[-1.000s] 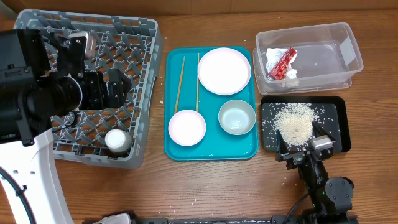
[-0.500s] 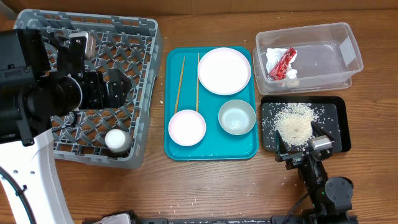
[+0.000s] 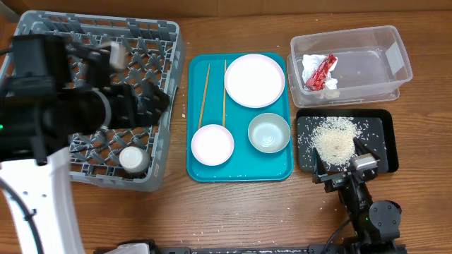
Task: Sort waste into correct bins and load items into the dishwasher
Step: 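Reach the left gripper to the grey bowl and grasp it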
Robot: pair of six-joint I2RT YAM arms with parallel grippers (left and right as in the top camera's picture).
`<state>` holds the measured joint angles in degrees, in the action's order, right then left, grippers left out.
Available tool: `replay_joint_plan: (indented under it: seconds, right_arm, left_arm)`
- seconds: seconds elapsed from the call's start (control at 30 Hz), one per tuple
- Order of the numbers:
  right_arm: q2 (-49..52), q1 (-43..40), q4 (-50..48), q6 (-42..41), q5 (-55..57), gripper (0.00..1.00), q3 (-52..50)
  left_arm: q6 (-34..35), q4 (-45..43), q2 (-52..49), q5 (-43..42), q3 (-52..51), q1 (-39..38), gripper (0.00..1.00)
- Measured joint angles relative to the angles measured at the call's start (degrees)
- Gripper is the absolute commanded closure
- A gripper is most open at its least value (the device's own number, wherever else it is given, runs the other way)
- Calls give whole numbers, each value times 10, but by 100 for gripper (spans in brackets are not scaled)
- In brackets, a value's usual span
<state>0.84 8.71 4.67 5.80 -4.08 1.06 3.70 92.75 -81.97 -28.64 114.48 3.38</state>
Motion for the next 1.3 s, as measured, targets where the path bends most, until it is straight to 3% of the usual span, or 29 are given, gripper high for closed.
replay_joint_plan:
  seconds: [0.1,0.27,0.4,0.7,0.93,1.17,1.3]
  right_arm:
    - [0,0,0,0,0,0,0]
    - [0,0,0,0,0,0,0]
    - [0,0,0,0,0,0,0]
    - [0,0,0,0,0,0,0]
    - [0,0,0,0,0,0,0]
    - [0,0,0,0,0,0,0]
    - [0,0,0,0,0,0,0]
  left_arm:
    - [-1,-7,0,63,-9,-117,0]
    - [59,-75,-2,208,-96,-297,0]
    - [90,-141,-21,259,-144,-358,0]
    - [200,-283,-90,271,-200,-372,12]
    - [221,-365,-229,202,-236,-372,27]
    - [223,-372,-314,177,-238,-374,40]
    - [217,-383,-360,173,-238,-378,74]
